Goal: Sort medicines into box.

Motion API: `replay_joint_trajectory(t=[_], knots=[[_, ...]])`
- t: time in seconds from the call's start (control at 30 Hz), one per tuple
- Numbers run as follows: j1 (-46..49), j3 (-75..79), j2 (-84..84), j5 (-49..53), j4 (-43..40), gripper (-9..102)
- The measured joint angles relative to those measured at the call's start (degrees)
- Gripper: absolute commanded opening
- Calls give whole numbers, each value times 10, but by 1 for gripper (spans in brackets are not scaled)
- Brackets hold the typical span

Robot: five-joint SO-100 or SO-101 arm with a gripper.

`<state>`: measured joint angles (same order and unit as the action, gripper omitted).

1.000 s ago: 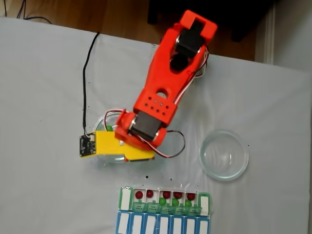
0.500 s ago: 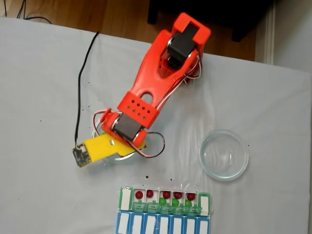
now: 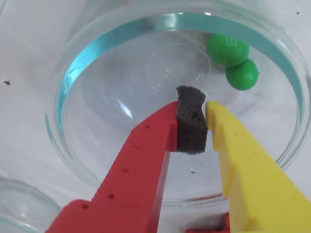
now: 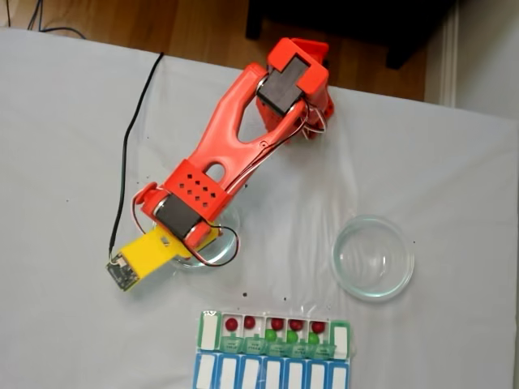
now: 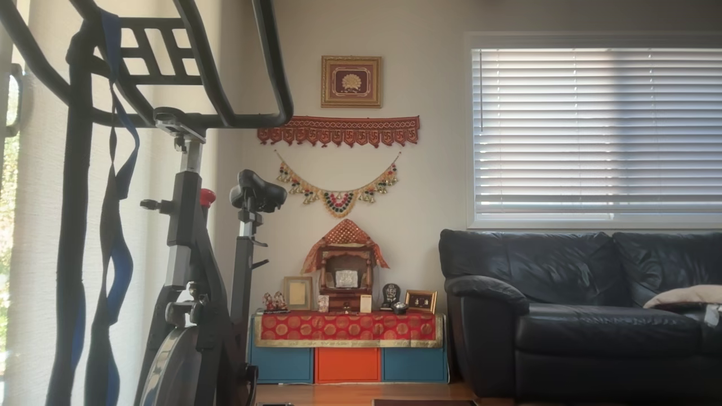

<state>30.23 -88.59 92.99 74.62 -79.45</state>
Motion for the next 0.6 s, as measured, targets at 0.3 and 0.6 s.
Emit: replay_joint_trajectory(t=[0.3,0.6], knots=[[26,2,0,30,1,5],[68,36,0,62,-11,7]])
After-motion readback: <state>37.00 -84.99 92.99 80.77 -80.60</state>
